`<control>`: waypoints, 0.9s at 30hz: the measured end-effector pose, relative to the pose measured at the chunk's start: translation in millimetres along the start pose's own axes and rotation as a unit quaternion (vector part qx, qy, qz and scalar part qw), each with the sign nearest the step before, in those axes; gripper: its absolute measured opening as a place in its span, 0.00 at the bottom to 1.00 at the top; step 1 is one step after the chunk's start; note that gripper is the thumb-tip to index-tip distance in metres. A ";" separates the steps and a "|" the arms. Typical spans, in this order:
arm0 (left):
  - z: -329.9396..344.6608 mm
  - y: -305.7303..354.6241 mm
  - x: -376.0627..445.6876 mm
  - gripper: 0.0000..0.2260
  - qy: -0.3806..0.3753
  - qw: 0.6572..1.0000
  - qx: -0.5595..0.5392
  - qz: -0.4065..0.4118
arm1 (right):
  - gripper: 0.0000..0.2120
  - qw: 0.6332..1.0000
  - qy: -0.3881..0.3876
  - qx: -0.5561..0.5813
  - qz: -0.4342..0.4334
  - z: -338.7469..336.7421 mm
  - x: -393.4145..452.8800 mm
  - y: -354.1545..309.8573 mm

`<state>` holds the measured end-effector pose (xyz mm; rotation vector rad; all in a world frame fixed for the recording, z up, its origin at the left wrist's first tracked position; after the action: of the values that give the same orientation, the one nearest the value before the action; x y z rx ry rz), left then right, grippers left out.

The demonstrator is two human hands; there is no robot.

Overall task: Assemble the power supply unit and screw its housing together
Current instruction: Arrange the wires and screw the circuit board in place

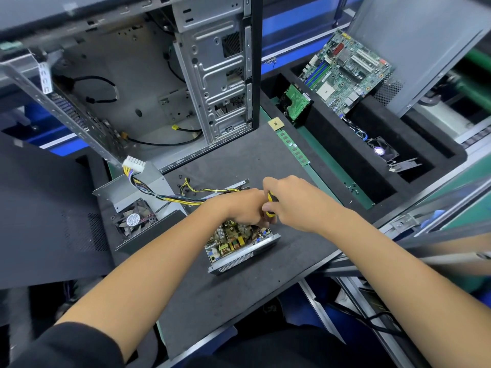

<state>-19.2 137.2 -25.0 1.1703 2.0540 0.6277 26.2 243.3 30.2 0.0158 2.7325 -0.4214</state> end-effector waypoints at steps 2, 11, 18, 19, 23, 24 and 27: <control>0.6 -0.4 0.0 0.18 0.004 1.000 0.007 0.004 | 0.11 1.000 0.003 -0.004 -0.002 0.7 0.5 -0.4; 0.3 1.3 -1.3 0.17 0.011 1.000 0.002 0.012 | 0.11 1.000 0.003 -0.019 -0.007 0.6 -0.6 -1.9; 0.7 0.4 -1.3 0.18 0.024 1.000 -0.007 0.013 | 0.11 0.999 0.007 -0.027 -0.016 1.9 -0.3 -2.3; 1.2 -0.5 -1.2 0.18 0.023 1.000 -0.009 0.013 | 0.11 0.999 0.007 -0.027 -0.017 1.9 -0.3 -2.3; 2.9 -1.9 -1.6 0.13 0.015 1.000 -0.003 0.016 | 0.11 1.000 0.000 -0.024 -0.017 1.9 -1.8 -3.5; 2.5 -1.6 -1.9 0.13 0.015 1.000 -0.002 0.017 | 0.11 1.000 -0.001 -0.024 -0.018 1.7 -2.6 -4.0; 0.6 0.3 -2.0 0.18 0.017 1.000 0.004 0.018 | 0.11 1.000 0.000 -0.018 -0.025 -0.5 -5.8 -5.8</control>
<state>-17.9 135.6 -24.5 1.2124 2.0701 0.6618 31.0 238.2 34.4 -0.0620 2.7455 -0.3865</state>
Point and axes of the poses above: each hand's wrist, its own x-axis towards the middle knuckle, its own z-axis out of the palm, y = z × x, the point moved 3 cm from there along x, towards the middle knuckle, and after that the axes turned 14 degrees about z, right-handed, at the moved point
